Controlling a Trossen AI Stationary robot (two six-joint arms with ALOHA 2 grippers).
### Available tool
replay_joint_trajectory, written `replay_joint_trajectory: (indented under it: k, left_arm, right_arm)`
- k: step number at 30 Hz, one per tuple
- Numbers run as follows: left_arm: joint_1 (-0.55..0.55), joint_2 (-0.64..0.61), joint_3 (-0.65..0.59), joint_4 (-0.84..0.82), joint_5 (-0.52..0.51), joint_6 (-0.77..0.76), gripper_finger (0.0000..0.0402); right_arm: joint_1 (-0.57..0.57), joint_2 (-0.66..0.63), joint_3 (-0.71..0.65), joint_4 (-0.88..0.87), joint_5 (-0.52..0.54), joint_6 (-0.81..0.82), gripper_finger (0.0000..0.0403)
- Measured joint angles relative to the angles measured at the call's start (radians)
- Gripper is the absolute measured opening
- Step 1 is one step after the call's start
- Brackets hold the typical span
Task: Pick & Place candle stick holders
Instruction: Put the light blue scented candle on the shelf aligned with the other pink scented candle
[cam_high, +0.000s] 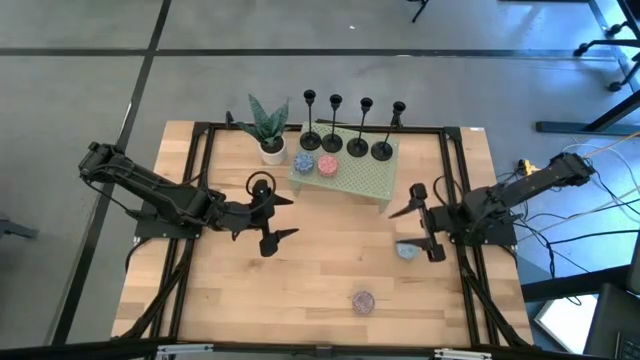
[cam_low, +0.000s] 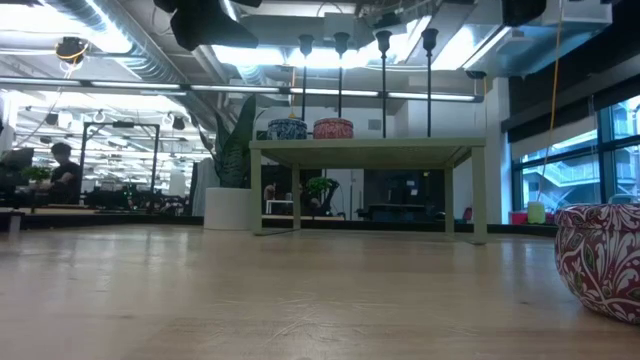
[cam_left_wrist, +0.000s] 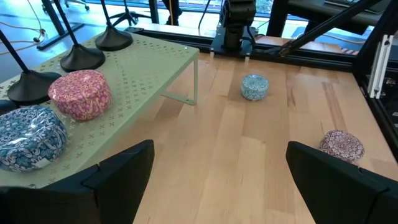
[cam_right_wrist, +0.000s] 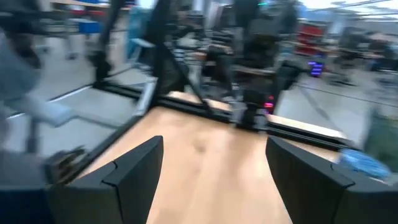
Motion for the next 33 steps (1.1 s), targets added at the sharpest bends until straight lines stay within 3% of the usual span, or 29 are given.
replay_joint_trajectory:
  k: [9,15,26,33]
  left_arm:
    - [0.0,0.0,0.0,0.0,0.0,0.0,0.0363]
    - [0.0,0.0,0.0,0.0,0.0,-0.003,0.0363]
    - [0.0,0.0,0.0,0.0,0.0,-0.003,0.0363]
    - [0.0,0.0,0.0,0.0,0.0,-0.003,0.0363]
  right_arm:
    - [0.04,0.074,0.0,-0.101,-0.132,0.175,0.0289]
    - [0.106,0.153,0.0,-0.211,-0.134,0.311,0.0289]
    - [0.218,0.356,0.0,-0.209,-0.123,0.319,0.0289]
    - [0.247,0.42,0.0,-0.21,-0.131,0.357,0.0289]
